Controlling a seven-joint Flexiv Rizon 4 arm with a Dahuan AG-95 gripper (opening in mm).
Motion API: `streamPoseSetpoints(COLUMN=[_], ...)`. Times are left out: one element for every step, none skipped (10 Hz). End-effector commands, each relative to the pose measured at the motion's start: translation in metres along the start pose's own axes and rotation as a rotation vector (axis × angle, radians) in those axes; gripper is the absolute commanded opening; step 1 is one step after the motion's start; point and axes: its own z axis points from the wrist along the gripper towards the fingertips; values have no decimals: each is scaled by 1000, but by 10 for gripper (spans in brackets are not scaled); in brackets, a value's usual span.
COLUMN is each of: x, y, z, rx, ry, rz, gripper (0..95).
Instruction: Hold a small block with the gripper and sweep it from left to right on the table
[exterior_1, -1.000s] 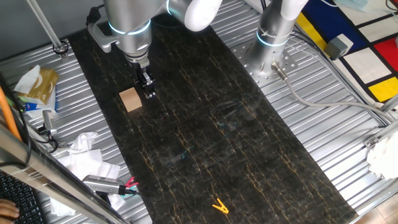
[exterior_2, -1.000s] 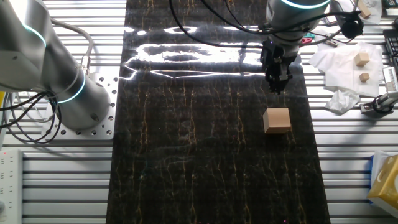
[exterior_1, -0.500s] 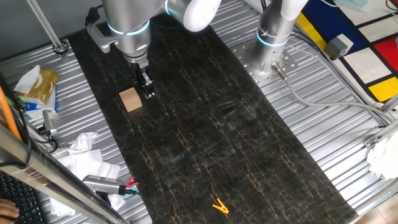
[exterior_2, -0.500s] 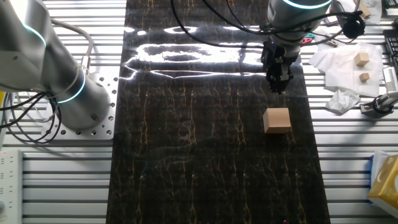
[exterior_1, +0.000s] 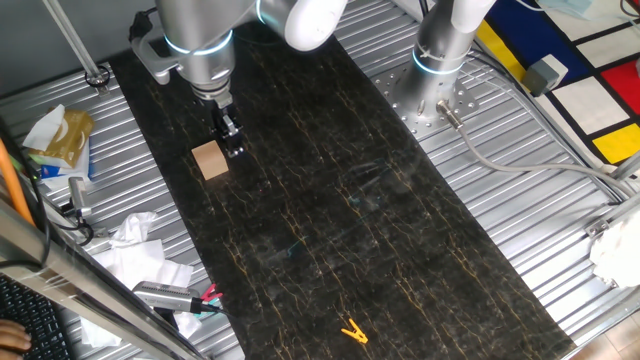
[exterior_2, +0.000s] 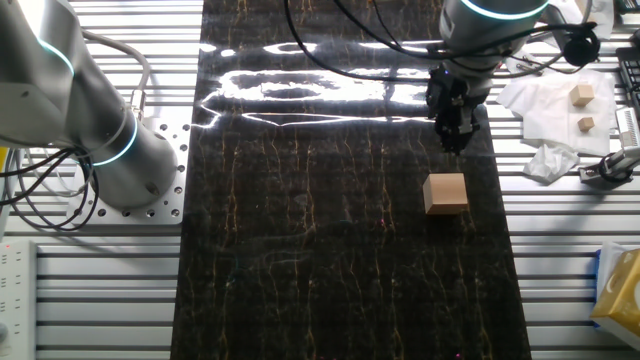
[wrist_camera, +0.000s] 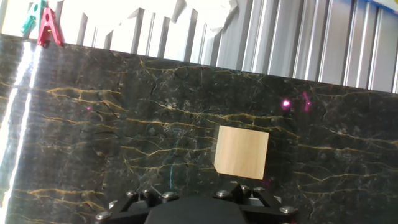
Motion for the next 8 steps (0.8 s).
streamPoseSetpoints(x=[-1,-3,-4,-4,-4,-5,-5,-6], y=[-1,-2,-4,-5,-7,-7,-8,-9], z=[0,0,0,1,1,1,1,1], rx=[0,0,0,0,-1,-1,-1,-1], ry=[1,1,1,1,0,0,0,1], rz=[-2,-3,-5,-6,-6,-7,-7,-8], gripper=[570,570,570,570,570,570,570,570])
